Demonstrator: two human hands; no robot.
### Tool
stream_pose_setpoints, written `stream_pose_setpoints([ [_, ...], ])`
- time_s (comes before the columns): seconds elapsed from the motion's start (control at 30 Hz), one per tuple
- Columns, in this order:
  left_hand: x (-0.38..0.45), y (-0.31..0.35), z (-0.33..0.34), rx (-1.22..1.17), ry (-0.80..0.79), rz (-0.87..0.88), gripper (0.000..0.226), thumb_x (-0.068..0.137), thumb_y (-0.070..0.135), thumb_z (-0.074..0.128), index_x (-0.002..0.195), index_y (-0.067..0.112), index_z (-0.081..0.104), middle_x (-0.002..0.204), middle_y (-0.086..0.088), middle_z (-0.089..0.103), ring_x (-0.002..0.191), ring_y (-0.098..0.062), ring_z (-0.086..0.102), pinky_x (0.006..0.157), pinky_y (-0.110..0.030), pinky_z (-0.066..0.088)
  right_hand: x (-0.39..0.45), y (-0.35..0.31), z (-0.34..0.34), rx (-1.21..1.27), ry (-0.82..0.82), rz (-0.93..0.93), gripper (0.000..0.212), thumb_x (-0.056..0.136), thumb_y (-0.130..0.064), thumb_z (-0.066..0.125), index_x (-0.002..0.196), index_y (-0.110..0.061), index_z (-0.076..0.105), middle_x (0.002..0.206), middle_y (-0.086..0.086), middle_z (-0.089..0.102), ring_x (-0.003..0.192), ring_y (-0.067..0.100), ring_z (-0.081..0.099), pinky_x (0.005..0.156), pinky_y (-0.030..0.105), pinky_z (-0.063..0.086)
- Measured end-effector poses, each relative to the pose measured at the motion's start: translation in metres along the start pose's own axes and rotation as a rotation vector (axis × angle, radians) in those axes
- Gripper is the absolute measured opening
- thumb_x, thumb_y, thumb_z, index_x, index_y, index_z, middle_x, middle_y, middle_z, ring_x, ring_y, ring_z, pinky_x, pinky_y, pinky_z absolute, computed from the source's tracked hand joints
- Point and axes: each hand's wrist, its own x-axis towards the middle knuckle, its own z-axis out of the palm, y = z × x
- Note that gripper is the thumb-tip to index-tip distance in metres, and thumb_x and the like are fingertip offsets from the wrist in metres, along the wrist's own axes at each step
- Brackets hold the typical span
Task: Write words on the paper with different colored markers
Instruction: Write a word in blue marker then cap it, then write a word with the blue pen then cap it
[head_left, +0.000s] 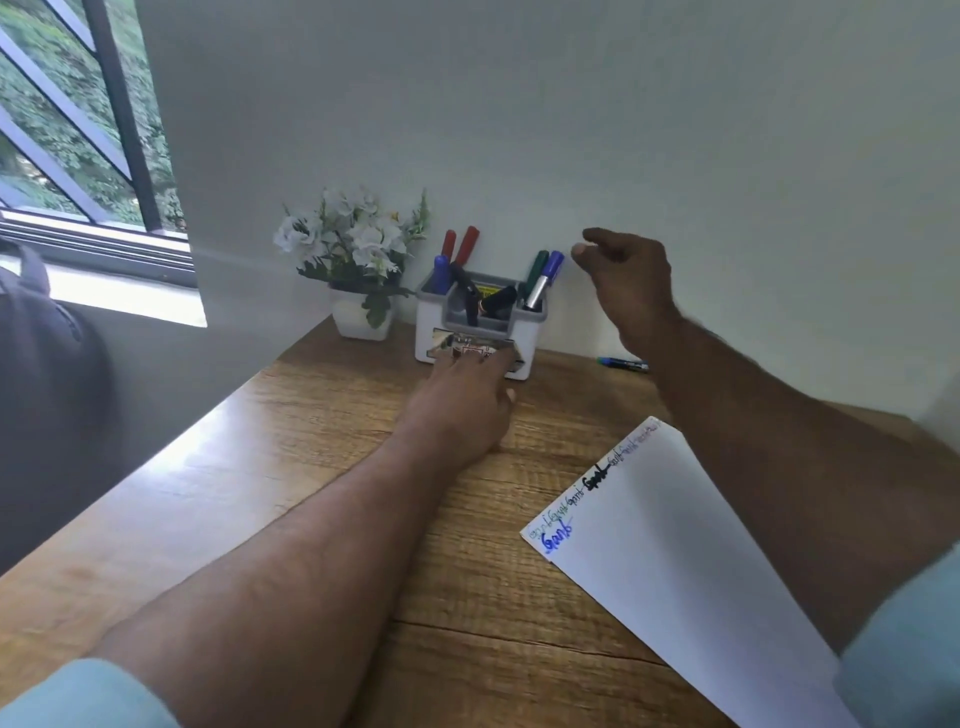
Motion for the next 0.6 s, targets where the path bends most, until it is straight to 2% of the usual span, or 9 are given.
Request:
stream_pose_setpoints([
  [0.1,0.001,0.004,0.0,0.003,0.011,0.089,0.048,0.096,0.025,0.045,0.143,0.03,0.036,0.143,-0.002,0.046,0.132,-0.024,0.038,0.106,-0.044,0.038,0.007,0.021,-0.029,-0.231,-0.106,-0.044,0.017,0.081,-0.011,0.071,0.097,-0.008,0.074,0.092,0.008,0.071,0.074,0.006,0.061,0.076,0.024,0.047],
  [0.13,0.002,0.006,0.001,-0.011,0.011,0.129,0.048,0.095,0.021,0.046,0.142,0.03,0.039,0.141,-0.002,0.048,0.13,-0.022,0.04,0.106,-0.043,0.039,0.009,0.028,-0.039,-0.373,-0.166,-0.058,0.016,0.081,-0.008,0.071,0.096,-0.006,0.074,0.093,0.008,0.071,0.077,0.009,0.062,0.077,0.023,0.047],
  [0.2,0.002,0.011,0.004,-0.052,-0.006,0.204,0.046,0.094,0.015,0.046,0.138,0.029,0.044,0.134,-0.001,0.053,0.126,-0.019,0.044,0.105,-0.042,0.041,0.011,0.044,-0.056,-0.682,-0.318,-0.079,0.02,0.08,-0.004,0.069,0.099,-0.005,0.074,0.104,0.01,0.07,0.097,0.021,0.065,0.088,0.026,0.047],
  [0.3,0.004,0.013,0.007,-0.1,-0.028,0.261,0.041,0.094,0.015,0.046,0.132,0.029,0.051,0.124,0.0,0.057,0.116,-0.016,0.05,0.1,-0.04,0.044,0.004,0.062,-0.062,-1.025,-0.534,-0.021,0.033,0.082,-0.009,0.065,0.115,-0.014,0.068,0.122,0.009,0.064,0.114,0.027,0.057,0.092,0.03,0.043],
  [0.43,0.005,0.009,0.009,-0.083,-0.05,0.26,0.037,0.095,0.017,0.048,0.13,0.028,0.055,0.124,0.001,0.059,0.118,-0.016,0.049,0.103,-0.038,0.042,-0.006,0.073,-0.05,-1.192,-0.606,-0.116,0.034,0.088,-0.02,0.058,0.122,-0.023,0.063,0.124,0.008,0.061,0.113,0.028,0.056,0.089,0.033,0.044],
  [0.53,0.006,0.007,0.009,-0.101,-0.032,0.261,0.035,0.094,0.019,0.05,0.127,0.028,0.058,0.123,0.003,0.061,0.116,-0.015,0.052,0.101,-0.038,0.044,-0.006,0.064,-0.044,-1.287,-0.622,-0.242,0.026,0.087,-0.028,0.06,0.112,-0.025,0.067,0.117,0.005,0.063,0.107,0.027,0.058,0.082,0.034,0.046],
  [0.6,0.005,0.007,0.008,-0.119,-0.019,0.266,0.033,0.094,0.022,0.052,0.126,0.027,0.059,0.12,0.003,0.062,0.113,-0.013,0.054,0.099,-0.038,0.046,-0.008,0.049,-0.047,-1.269,-0.599,-0.328,0.023,0.083,-0.022,0.062,0.106,-0.023,0.069,0.111,0.005,0.062,0.101,0.027,0.059,0.073,0.031,0.043],
])
